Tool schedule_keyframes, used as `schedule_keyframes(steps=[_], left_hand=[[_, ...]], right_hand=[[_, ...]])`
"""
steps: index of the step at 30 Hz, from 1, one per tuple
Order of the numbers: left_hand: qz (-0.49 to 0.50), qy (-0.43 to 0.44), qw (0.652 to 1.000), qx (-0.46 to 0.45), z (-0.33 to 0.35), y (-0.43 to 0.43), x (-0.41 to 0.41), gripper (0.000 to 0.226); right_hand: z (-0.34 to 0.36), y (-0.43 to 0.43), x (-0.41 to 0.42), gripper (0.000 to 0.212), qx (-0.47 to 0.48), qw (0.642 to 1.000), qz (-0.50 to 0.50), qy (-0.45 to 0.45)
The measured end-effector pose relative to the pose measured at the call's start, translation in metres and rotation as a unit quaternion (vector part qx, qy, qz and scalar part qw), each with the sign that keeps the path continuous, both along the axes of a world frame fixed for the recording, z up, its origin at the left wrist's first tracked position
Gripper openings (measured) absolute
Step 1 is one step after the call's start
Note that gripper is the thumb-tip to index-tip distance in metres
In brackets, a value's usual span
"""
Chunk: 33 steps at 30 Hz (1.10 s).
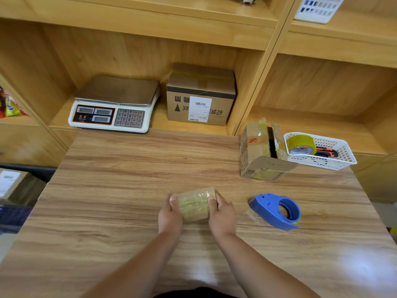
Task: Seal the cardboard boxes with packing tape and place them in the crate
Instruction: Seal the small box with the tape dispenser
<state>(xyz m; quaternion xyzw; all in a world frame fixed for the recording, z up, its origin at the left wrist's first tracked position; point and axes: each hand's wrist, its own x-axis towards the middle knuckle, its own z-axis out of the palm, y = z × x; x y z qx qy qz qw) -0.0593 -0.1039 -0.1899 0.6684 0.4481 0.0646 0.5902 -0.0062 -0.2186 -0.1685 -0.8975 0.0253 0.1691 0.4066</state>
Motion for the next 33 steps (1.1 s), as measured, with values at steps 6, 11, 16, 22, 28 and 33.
schedule_keyframes(steps=[6, 11, 16, 22, 28, 33], left_hand=[[-0.078, 0.012, 0.997, -0.026, 0.001, 0.006, -0.001, 0.033], [-0.107, 0.001, 0.994, -0.026, 0.013, 0.008, 0.006, 0.036], [-0.148, -0.053, 0.988, -0.012, 0.025, 0.01, 0.021, 0.03], [-0.31, -0.063, 0.947, 0.064, 0.034, 0.012, 0.03, 0.051], [-0.407, -0.068, 0.896, 0.162, 0.033, 0.013, 0.031, 0.064], [-0.451, -0.031, 0.884, 0.121, 0.034, 0.018, 0.032, 0.114]], right_hand=[[0.024, -0.001, 0.011, 0.032, -0.021, 0.968, 0.078, -0.237], [0.023, -0.008, 0.007, 0.024, -0.027, 0.936, 0.14, -0.321], [0.019, -0.003, -0.008, 0.017, 0.023, 0.923, 0.177, -0.34], [0.021, -0.016, -0.001, 0.028, 0.125, 0.964, 0.128, -0.196], [0.035, -0.049, 0.028, 0.086, 0.177, 0.967, 0.17, 0.069], [0.043, -0.053, 0.043, 0.094, 0.124, 0.964, 0.22, 0.088]])
